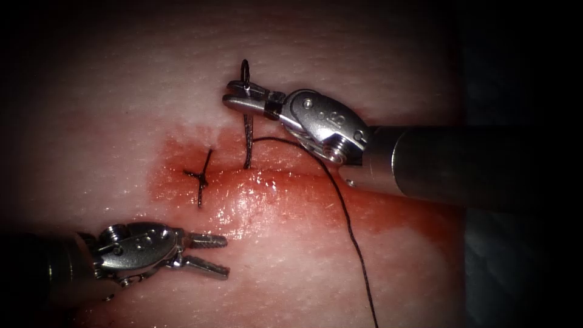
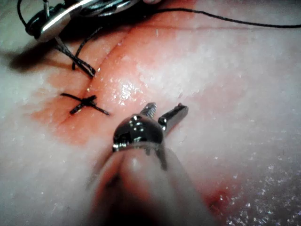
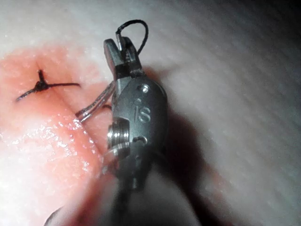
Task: Wound Closure
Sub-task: Pass the needle through the skin beneth the cut with the right driver
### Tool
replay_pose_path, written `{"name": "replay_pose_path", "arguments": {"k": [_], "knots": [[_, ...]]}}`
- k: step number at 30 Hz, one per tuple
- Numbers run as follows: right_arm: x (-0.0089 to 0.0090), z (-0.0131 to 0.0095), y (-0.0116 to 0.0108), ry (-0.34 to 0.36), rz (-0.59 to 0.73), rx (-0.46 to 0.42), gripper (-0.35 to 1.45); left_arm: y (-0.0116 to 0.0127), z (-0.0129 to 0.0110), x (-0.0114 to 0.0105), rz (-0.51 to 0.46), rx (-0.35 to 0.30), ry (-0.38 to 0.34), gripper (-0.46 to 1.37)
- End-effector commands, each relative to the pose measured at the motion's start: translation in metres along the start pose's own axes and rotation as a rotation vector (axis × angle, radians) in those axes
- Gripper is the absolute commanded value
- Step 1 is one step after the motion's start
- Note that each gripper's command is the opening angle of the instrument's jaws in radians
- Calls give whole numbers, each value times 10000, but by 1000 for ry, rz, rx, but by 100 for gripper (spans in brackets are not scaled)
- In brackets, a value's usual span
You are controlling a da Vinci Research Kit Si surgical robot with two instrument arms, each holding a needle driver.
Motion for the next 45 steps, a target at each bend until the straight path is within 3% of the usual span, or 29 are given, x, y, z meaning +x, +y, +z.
{"name": "replay_pose_path", "arguments": {"k": [1, 4, 14, 27, 35, 40, 43, 45], "knots": [[1, 2, -1, 2, 45, -5, -35, 1, 1, -2, 1, -6, -6, 22], [1, 3, 3, 8, 115, -11, -35, 3, 5, -10, -3, -11, -12, 22], [18, 3, 16, 44, 134, -28, -35, 4, 14, -38, -25, -25, -29, 20], [24, 12, 23, 50, 158, -27, -35, -11, 11, -50, -36, -26, -32, 20], [21, 16, 26, 58, 339, -24, -35, -17, 10, -56, -40, -24, -30, 20], [11, 16, 18, 66, 454, -11, -35, -19, 10, -56, -38, -24, -32, 19], [1, 15, 12, 109, 610, 5, -35, -19, 10, -56, -38, -24, -33, 19], [-2, 15, 10, 128, 642, 12, -35, -19, 10, -56, -38, -24, -33, 19]]}}
